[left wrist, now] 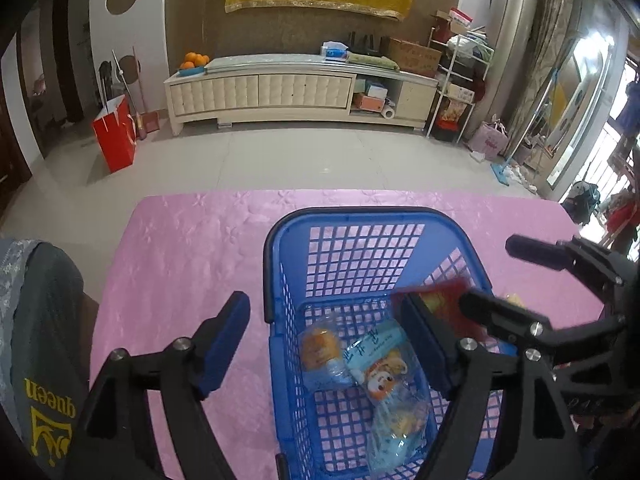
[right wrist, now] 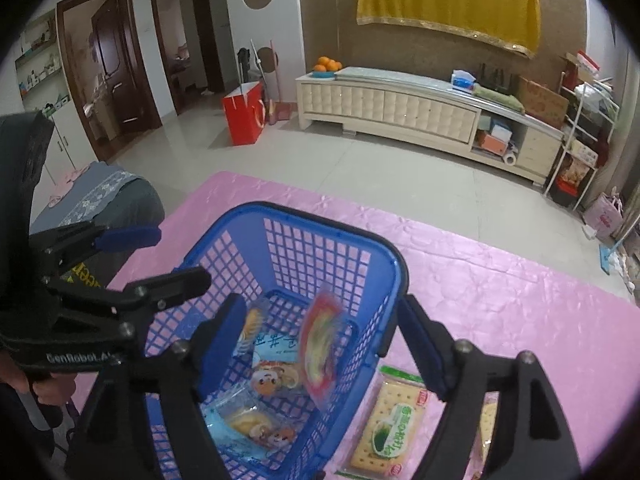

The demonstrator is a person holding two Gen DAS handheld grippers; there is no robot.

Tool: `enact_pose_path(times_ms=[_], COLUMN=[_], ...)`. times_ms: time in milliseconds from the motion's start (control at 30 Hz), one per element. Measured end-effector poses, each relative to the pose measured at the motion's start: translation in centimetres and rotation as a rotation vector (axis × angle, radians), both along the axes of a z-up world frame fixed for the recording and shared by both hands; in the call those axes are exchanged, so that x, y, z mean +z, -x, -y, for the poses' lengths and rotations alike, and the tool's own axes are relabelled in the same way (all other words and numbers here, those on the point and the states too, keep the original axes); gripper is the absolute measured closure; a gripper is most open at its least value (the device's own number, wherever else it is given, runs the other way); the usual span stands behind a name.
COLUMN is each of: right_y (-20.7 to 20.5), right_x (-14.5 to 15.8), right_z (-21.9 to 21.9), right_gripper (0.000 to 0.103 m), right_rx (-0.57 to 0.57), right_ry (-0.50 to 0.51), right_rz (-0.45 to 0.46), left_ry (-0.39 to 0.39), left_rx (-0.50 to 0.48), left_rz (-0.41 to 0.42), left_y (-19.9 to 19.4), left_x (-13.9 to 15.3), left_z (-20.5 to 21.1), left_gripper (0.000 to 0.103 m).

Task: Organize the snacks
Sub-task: 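Withdraw both open grippers from the basket back toward the remaining snacks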

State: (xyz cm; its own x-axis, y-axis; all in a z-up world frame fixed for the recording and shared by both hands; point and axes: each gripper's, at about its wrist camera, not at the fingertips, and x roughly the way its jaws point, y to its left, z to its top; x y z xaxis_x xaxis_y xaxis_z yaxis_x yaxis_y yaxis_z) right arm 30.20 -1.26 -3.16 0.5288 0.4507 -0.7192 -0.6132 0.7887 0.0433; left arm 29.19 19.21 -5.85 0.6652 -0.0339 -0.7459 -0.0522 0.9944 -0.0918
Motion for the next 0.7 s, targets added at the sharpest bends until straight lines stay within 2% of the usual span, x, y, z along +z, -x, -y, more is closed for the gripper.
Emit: enact_pose_path(times_ms=[467, 700], right_y=[4.6, 8.4], right_x=[4.9, 7.1], right_z=[2.6, 4.4], right_gripper=[0.021, 0.016], right_rx=[-0.04, -0.053], right_ry=[-0.01, -0.025], right_rz=[0.021, 0.051], left_ry=[-0.062, -0.079], left_rx=[-0.026, -0.032], left_rz=[0.059, 0.086], left_y=[6.8, 10.9], left_x=[4.5, 6.5], left_z=[2.9, 5.6], left_gripper=[0.027, 0.027])
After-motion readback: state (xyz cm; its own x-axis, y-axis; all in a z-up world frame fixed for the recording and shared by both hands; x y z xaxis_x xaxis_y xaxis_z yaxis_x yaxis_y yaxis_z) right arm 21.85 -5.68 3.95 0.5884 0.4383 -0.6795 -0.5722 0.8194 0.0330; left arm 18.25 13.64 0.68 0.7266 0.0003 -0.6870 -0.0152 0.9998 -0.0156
